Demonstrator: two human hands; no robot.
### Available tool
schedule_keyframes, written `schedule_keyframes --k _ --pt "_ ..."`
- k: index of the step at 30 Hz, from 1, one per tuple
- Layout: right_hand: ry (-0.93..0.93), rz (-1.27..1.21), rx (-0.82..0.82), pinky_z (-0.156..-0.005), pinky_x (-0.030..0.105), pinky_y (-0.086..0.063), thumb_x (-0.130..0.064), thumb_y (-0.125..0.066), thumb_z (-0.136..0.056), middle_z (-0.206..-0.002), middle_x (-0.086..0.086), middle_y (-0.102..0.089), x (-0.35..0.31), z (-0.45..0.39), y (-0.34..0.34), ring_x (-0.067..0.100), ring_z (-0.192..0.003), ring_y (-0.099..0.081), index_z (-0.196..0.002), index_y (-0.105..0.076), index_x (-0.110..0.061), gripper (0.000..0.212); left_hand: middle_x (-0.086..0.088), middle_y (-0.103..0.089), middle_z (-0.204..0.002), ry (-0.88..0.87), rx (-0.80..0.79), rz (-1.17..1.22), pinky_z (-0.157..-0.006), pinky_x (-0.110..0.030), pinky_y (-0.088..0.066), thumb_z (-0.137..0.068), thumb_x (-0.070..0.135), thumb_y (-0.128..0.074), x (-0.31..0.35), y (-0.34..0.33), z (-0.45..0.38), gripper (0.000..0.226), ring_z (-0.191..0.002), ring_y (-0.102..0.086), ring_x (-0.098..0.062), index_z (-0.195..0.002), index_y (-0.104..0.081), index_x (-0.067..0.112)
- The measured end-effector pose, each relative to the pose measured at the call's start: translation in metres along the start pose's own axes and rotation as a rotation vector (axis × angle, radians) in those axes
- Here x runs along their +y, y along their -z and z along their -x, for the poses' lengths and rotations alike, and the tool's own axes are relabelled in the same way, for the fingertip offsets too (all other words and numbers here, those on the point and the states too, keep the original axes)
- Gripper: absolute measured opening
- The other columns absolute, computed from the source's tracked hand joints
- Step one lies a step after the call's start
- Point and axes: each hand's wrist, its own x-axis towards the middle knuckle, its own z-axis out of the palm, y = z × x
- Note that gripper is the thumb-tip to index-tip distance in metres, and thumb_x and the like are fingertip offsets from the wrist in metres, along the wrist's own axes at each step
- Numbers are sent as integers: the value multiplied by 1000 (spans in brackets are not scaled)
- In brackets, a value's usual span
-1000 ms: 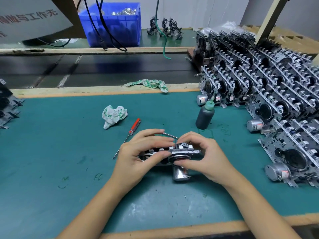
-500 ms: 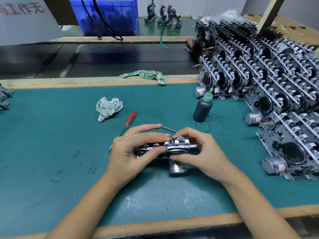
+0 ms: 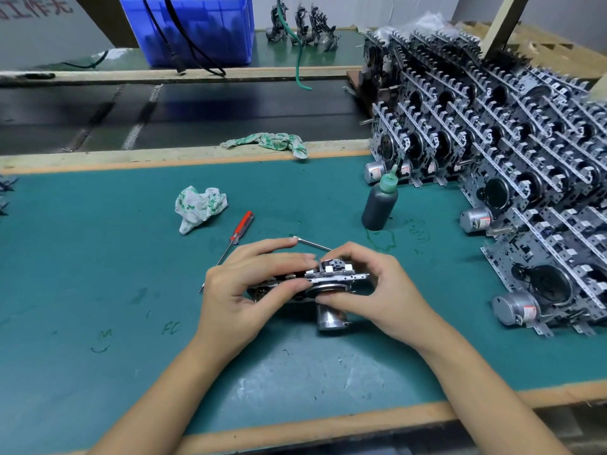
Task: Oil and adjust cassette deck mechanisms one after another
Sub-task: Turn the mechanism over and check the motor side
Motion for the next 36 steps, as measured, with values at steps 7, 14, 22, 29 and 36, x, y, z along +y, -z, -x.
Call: schedule_keyframes --k 7,14,22,29,36 --pt "-14 76 89 -94 29 -46 -21 -82 -66 -102 -14 -66 6 12 15 10 -103 -60 -110 -63 -38 51 14 -72 -95 42 7 26 -85 -35 -52 -79 25 -66 3 0 -3 16 -104 -65 -12 -93 -72 20" --pt "167 559 285 -86 16 -44 -42 -66 -76 -102 -24 -64 15 29 6 -2 -96 -58 -99 -70 -29 26 11 -72 -97 64 -8 50 -87 -32 -51 -79 25 -66 3 0 -4 15 -101 -66 -13 -92 -75 24" --pt "157 726 254 -80 25 -46 -47 -56 -80 -102 -24 -65 14 30 9 5 -92 -55 -96 -74 -23 35 13 -72 -96 55 -7 50 -86 -31 -51 -79 26 -66 2 0 -5 16 -99 -66 -12 -94 -73 24" --pt "59 422 178 -90 13 -38 -51 -68 -68 -107 -23 -56 8 21 8 2 -110 -53 -107 -57 -44 42 13 -72 -95 57 -18 63 -86 -25 -49 -79 25 -66 2 0 -5 16 -99 -66 -11 -92 -74 24" --pt "-26 -51 27 -81 19 -46 -16 -78 -66 -95 -12 -66 2 1 2 6 -88 -64 -95 -66 -28 33 12 -72 -94 66 -31 81 -86 -22 -48 -79 24 -67 3 1 -6 17 -97 -66 -10 -94 -73 24"
